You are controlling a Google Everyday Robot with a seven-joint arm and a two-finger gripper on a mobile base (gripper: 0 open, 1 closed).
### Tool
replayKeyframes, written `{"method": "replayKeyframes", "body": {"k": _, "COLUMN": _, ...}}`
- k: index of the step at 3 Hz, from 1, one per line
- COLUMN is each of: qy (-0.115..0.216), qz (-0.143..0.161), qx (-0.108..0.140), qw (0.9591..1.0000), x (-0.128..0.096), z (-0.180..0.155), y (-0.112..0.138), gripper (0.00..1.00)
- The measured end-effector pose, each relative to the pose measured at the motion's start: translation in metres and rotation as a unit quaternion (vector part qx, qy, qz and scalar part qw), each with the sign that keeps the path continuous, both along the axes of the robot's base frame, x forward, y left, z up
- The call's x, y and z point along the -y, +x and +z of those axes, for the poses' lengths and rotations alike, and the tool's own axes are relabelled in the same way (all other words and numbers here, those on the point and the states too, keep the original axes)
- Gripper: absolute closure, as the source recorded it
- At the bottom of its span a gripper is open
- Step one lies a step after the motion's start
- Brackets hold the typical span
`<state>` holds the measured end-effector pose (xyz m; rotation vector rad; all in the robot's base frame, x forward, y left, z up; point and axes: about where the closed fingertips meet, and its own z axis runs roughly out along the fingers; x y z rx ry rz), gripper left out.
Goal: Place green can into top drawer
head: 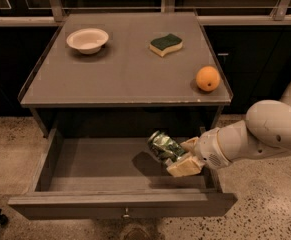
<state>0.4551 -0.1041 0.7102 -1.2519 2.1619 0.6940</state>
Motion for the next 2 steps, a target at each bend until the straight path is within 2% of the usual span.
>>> {"method": "replayKeyframes", "body": {"k": 1, "qy": 0.002, "qz": -0.033, "qx": -0.028, "qw": 0.9991, "x": 0.017, "z": -0.030, "y": 0.003, "gripper": 1.00}}
{"method": "replayKeyframes", "body": {"k": 2, "qy": -0.002, "qz": -0.053, "qx": -0.053, "qw": 0.9972, "x": 0.028, "z": -0.054, "y": 0.005, "gripper": 1.00}}
